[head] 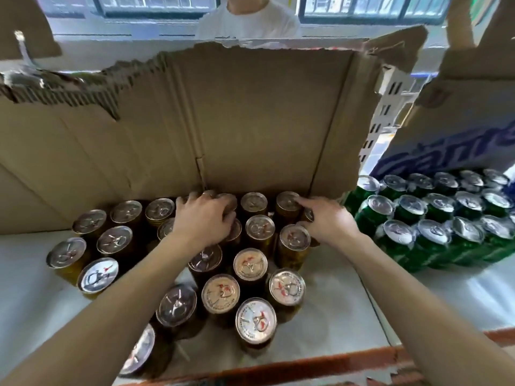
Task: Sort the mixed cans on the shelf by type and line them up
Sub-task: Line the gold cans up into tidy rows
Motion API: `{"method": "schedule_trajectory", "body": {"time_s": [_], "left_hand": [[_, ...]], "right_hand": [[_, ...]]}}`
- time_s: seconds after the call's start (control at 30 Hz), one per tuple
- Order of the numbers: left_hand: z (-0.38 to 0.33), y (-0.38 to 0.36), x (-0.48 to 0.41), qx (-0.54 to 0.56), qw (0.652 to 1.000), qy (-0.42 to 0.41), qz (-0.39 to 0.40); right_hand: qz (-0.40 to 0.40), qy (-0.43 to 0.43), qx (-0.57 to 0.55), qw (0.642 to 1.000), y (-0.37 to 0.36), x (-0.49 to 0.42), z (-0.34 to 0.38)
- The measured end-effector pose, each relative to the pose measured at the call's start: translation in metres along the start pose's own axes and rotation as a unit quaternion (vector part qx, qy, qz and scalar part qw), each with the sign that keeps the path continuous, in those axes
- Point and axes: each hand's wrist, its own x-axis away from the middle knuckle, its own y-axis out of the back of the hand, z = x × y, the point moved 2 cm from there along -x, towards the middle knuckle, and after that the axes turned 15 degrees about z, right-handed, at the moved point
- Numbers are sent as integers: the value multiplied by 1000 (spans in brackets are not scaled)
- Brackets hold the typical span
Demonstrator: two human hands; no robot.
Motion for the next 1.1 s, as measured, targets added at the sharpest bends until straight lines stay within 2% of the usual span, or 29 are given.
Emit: {"method": "schedule_trajectory", "body": {"time_s": [0.17, 0.4, 0.6, 0.67, 0.73, 0.83, 0.97, 1.1], "left_hand": [[-4, -7, -12, 36, 999, 41, 0], [-5, -2, -19, 36, 999, 14, -21], [-11, -2, -1, 49, 997, 42, -42], [-26, -3, 11, 11, 998, 2, -68], [-40, -6, 18, -13, 995, -72, -70], [-47, -11, 17, 0, 993, -109, -33], [-50, -13, 17, -10, 994, -102, -44], [-55, -11, 21, -10, 995, -71, -65]], "right_hand": [[-65, 21, -1, 998, -2, -7, -10], [-66, 48, -39, 996, -1, -11, -7], [-65, 81, -80, 991, -8, -8, -20], [-59, 88, -122, 987, -9, -4, -27], [-77, 104, -129, 983, -8, 9, -32], [-120, 151, -68, 979, -2, 39, -27], [-50, 182, 119, 975, -6, 55, -3], [-13, 166, 132, 977, -10, 51, 13]]}}
